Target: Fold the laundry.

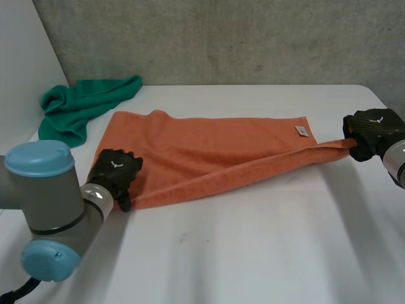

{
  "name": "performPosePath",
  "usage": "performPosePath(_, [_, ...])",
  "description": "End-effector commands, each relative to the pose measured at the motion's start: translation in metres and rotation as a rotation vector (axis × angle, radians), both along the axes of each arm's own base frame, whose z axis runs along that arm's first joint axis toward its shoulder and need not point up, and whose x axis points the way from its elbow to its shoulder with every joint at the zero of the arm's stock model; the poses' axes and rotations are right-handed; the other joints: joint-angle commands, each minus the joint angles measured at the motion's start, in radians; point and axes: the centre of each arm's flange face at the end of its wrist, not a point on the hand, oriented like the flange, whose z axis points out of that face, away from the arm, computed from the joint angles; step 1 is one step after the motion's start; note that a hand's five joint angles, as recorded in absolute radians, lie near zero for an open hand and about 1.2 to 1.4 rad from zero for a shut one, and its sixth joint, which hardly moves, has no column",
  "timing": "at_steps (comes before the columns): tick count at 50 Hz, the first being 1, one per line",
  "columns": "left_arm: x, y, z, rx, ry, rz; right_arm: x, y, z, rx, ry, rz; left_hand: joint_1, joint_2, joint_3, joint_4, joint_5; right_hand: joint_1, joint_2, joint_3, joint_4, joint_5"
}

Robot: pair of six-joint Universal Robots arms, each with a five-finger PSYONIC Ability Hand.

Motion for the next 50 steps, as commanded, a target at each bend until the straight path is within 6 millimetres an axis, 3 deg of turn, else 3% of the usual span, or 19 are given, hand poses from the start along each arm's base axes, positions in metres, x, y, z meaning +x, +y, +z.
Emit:
performPosePath(1, [0.026, -0.004, -0.002, 0.040, 0.012, 0.078, -0.003, -0.002, 0.000, -0.003, 0.000, -0.009, -0.005, 0.006, 0.007, 0.011, 0.018, 0.421, 0.224, 0.209, 0.210, 0.233])
performPosePath(18, [0.057, -0.018, -0.009, 0.072, -0.017, 0.172, -0.006, -0.005, 0.001, -0.013, -0.003, -0.020, 0.116, 0.126, 0.127, 0.132, 0.139, 0.421, 0.224, 0.209, 0.210, 0.233])
performPosePath(25, [0.066, -0.029, -0.013, 0.074, -0.028, 0.206, -0.007, -0.005, 0.001, -0.013, -0.003, -0.022, 0.467, 0.478, 0.479, 0.483, 0.490, 0.421, 0.224, 0.209, 0.210, 0.233])
performPosePath(26, [0.068, -0.032, -0.015, 0.075, -0.028, 0.215, -0.007, -0.004, 0.001, -0.010, -0.003, -0.022, 0.698, 0.708, 0.709, 0.714, 0.721, 0.421, 0.224, 0.209, 0.210, 0.233])
performPosePath(29, [0.069, -0.036, -0.016, 0.075, -0.029, 0.219, -0.006, -0.004, 0.001, -0.007, -0.004, -0.019, 1.022, 1.032, 1.033, 1.038, 1.045, 0.421, 0.224, 0.209, 0.210, 0.233])
performPosePath(36, [0.067, -0.037, -0.007, 0.053, -0.027, 0.213, -0.007, 0.001, -0.001, 0.024, 0.027, -0.014, 1.023, 1.033, 1.034, 1.039, 1.046, 0.421, 0.224, 0.209, 0.210, 0.233])
performPosePath(41, [0.072, -0.019, 0.034, -0.003, -0.075, 0.196, -0.014, 0.021, 0.012, 0.097, 0.148, 0.024, 1.023, 1.033, 1.034, 1.039, 1.046, 0.421, 0.224, 0.209, 0.210, 0.233])
performPosePath(42, [0.074, -0.008, 0.042, 0.004, -0.111, 0.181, -0.018, 0.024, 0.014, 0.111, 0.176, 0.027, 1.023, 1.033, 1.034, 1.039, 1.046, 0.421, 0.224, 0.209, 0.210, 0.233])
performPosePath(45, [0.076, 0.008, 0.053, 0.015, -0.174, 0.152, -0.037, 0.035, 0.019, 0.187, 0.303, 0.038, 1.023, 1.033, 1.034, 1.039, 1.046, 0.421, 0.224, 0.209, 0.210, 0.233])
performPosePath(50, [0.083, 0.049, 0.066, 0.063, -0.344, 0.072, -0.051, 0.057, 0.031, 0.298, 0.438, 0.086, 1.023, 1.033, 1.034, 1.039, 1.046, 0.421, 0.224, 0.209, 0.210, 0.233])
